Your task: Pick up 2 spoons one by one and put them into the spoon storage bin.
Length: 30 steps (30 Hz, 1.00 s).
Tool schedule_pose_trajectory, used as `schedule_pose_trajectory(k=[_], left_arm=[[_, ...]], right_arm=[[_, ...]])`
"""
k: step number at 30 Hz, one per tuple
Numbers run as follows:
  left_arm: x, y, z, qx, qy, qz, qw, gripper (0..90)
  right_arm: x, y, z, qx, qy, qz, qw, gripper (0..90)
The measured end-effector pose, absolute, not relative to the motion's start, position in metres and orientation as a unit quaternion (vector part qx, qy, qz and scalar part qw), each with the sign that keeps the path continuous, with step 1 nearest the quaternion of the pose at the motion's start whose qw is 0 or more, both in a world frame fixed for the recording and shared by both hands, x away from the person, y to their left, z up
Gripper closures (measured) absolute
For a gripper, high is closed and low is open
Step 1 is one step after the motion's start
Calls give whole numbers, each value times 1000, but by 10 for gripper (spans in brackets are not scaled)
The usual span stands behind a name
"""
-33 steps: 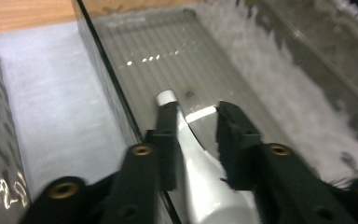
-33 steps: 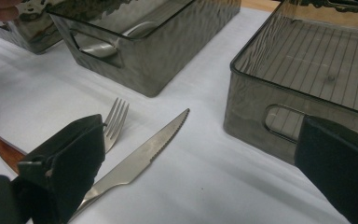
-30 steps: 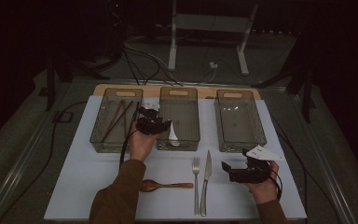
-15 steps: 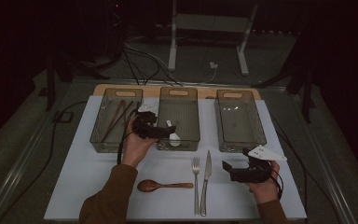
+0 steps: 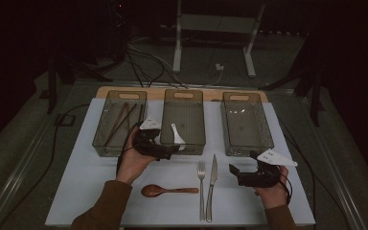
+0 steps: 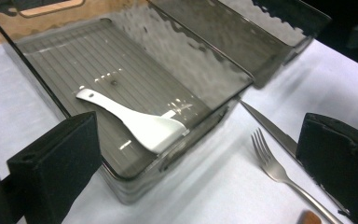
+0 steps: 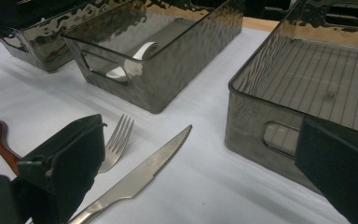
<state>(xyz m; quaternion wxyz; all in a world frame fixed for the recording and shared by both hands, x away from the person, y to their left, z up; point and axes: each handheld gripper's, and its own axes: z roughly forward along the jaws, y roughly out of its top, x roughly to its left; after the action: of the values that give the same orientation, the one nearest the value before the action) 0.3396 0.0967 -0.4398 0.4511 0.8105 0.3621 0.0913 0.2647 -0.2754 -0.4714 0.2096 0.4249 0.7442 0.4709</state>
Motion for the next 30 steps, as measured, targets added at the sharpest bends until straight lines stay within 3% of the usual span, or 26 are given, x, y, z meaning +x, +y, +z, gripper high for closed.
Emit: schedule_pose_trajectory(k=[30], left_arm=[[290,110,-472,853,316,80,408,12]], right_arm=[[265,-275,-471,431,746,466,201,20]])
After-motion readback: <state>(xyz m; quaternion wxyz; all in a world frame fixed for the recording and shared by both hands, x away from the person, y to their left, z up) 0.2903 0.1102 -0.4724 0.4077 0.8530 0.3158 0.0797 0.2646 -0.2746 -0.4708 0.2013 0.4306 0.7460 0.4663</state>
